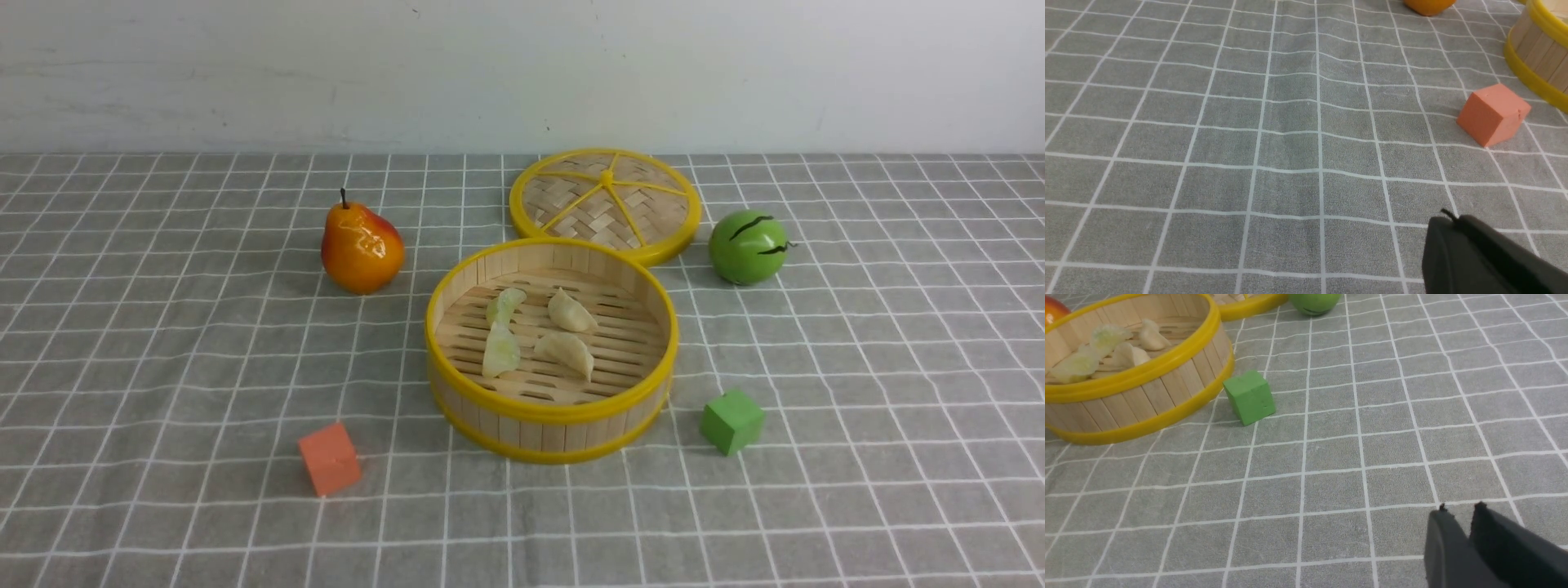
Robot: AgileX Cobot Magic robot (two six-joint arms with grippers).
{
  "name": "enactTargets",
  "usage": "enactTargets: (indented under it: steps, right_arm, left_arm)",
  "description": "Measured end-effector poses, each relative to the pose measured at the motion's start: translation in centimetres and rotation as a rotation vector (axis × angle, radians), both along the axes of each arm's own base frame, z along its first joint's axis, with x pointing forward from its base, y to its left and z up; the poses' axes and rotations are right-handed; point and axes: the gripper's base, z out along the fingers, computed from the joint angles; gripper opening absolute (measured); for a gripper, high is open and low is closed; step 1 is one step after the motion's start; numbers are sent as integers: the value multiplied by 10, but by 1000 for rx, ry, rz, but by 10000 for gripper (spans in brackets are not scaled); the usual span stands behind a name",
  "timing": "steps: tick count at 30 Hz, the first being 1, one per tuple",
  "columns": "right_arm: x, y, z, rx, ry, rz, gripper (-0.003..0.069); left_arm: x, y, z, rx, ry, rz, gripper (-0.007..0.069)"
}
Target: Put the dumplings into the steamer on the table with the grey tablecloth.
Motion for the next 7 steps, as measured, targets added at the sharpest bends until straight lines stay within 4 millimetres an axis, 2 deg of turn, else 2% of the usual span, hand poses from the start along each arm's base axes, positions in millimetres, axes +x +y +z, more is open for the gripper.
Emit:
enactTargets:
  steps: [7]
  right_arm:
    - [0,0,0,0,0,0,104]
  left_arm:
    - [0,0,0,0,0,0,-6]
